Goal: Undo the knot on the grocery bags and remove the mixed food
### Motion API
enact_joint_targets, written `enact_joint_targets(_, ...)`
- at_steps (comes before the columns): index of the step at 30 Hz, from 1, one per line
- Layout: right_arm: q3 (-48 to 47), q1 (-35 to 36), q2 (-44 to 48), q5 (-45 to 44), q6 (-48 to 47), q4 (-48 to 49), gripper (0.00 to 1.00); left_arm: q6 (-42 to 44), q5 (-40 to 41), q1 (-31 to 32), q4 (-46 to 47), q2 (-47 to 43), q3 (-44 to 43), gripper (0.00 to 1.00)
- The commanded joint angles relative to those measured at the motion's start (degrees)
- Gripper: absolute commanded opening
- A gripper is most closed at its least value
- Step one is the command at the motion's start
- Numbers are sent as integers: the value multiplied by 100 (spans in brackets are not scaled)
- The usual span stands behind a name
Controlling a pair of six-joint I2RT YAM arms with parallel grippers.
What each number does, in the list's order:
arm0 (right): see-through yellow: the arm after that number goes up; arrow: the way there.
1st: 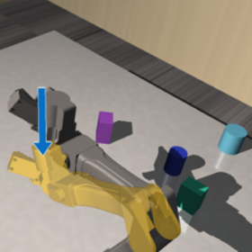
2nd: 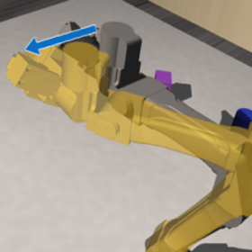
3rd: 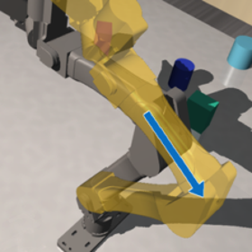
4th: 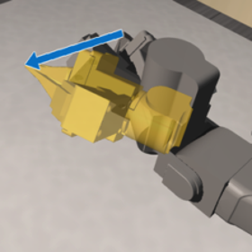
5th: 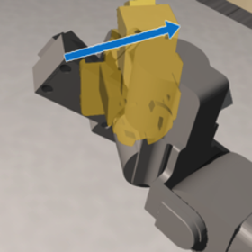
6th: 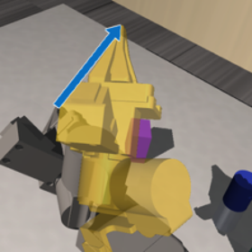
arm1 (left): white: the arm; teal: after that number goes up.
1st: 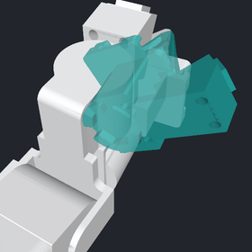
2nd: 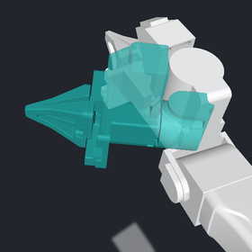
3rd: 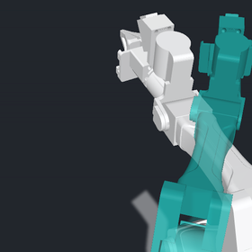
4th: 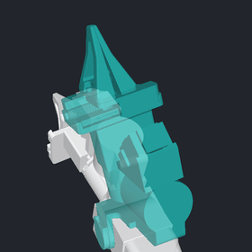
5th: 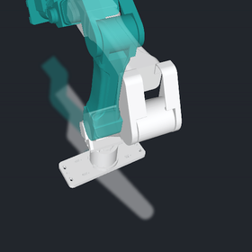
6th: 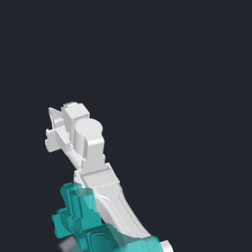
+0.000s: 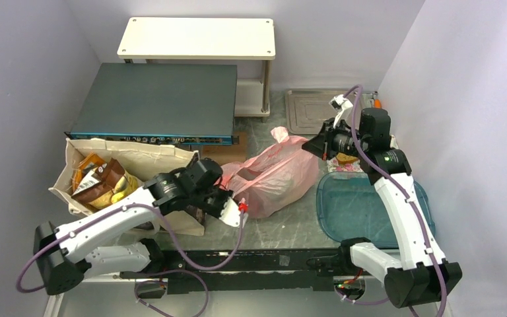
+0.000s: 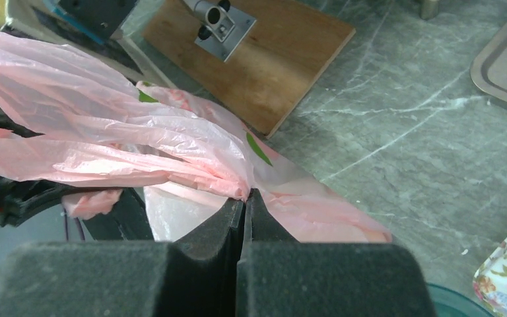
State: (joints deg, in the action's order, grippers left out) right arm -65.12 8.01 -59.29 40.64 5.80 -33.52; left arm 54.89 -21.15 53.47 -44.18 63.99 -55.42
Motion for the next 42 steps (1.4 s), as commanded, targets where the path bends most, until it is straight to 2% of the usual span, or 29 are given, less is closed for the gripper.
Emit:
enact_joint_targets(1,-404,-487,-108,-188,8,528,0,869,-10,7,-1140,-497,383,0)
enact_joint_targets(4,-380,-540,-183,111,9,517,0,976,163,6,-1230,-553,422,0)
enact_joint_targets(5,-335,-549,-183,261,15,487,0,889,189,5,-1188,-543,332,8)
enact_joint_targets(8,-141,-507,-153,731,-120,200,0,286,-76,4,-1130,-386,-295,52)
enact_joint_targets(10,-29,-451,-127,925,-323,-73,4,-312,-290,0,-950,-253,-813,65)
enact_joint_targets(13,50,-394,-49,927,-795,-470,50,-988,-570,-12,-681,-63,-1418,72)
enact_joint_targets(15,13,-379,18,824,-1049,-637,70,-1400,-640,-11,-392,-21,-1641,77)
enact_joint_targets(18,-246,-268,-25,596,-1179,-676,86,-1860,-660,-12,123,-22,-1734,86)
enact_joint_targets(22,-719,89,-310,316,-1128,-550,91,-2177,-497,-11,383,258,-1832,90)
enact_joint_targets(24,-863,378,-419,143,-1173,-565,99,-2284,-428,-12,414,423,-1914,91)
enact_joint_targets(29,-945,1199,-533,-521,-1370,-622,100,-2386,-454,-56,378,725,-2089,95)
enact_joint_targets(35,-916,1622,-839,-1455,-1528,-717,98,-2116,-189,-47,202,844,-1744,92)
enact_joint_targets(38,-787,1704,-916,-1929,-1470,-604,83,-2001,230,16,406,905,-1128,94)
enact_joint_targets(42,-730,1704,-937,-2058,-1368,-526,50,-1833,736,152,648,1206,-620,99)
